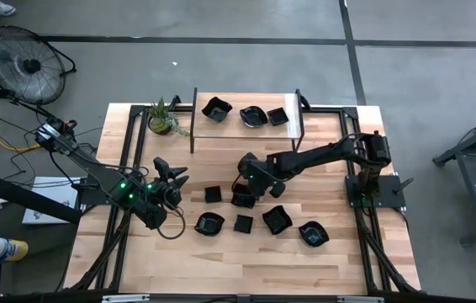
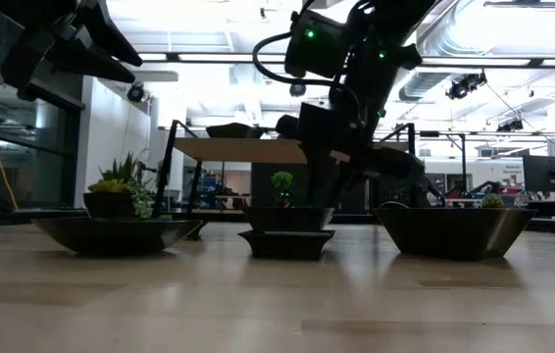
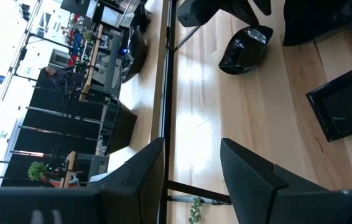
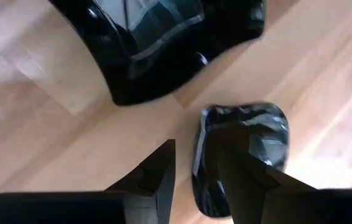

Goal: Pick & Place Mini shaped plates
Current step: Stack the black leaf-shaped plate on top of the black leaf-shaped plate on the shelf

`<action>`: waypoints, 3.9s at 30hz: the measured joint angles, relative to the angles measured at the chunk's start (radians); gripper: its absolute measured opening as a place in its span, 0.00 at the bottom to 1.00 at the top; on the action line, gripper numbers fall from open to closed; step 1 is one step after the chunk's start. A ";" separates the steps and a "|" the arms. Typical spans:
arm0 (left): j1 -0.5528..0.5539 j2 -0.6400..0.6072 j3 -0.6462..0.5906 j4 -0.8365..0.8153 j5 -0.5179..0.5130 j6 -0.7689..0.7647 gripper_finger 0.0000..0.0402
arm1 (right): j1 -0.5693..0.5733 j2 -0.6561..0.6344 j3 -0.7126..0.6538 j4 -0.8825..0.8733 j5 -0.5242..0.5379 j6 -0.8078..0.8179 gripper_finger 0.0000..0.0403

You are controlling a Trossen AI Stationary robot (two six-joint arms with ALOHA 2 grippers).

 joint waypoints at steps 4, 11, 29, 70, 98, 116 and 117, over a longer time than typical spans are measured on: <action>0.000 0.000 0.000 0.000 0.001 0.000 0.38 | -0.007 0.008 0.000 0.018 -0.012 0.003 0.28; 0.000 0.000 0.000 -0.001 0.007 0.000 0.38 | -0.027 0.012 0.000 0.043 -0.042 -0.007 0.28; 0.000 0.000 0.000 0.000 0.006 -0.005 0.38 | -0.036 0.015 0.000 0.042 -0.073 -0.019 0.28; 0.000 0.000 0.000 0.004 0.000 -0.006 0.38 | -0.056 0.015 -0.125 0.275 -0.041 -0.034 0.26; 0.000 0.000 0.000 0.003 -0.001 -0.004 0.38 | 0.024 0.014 -0.088 0.238 0.093 0.040 0.00; 0.000 0.000 0.000 0.036 -0.019 -0.005 0.38 | 0.091 0.013 0.080 0.025 0.044 0.212 0.00; 0.000 0.000 0.000 0.036 -0.019 -0.005 0.38 | 0.100 0.013 0.098 -0.001 0.044 0.228 0.00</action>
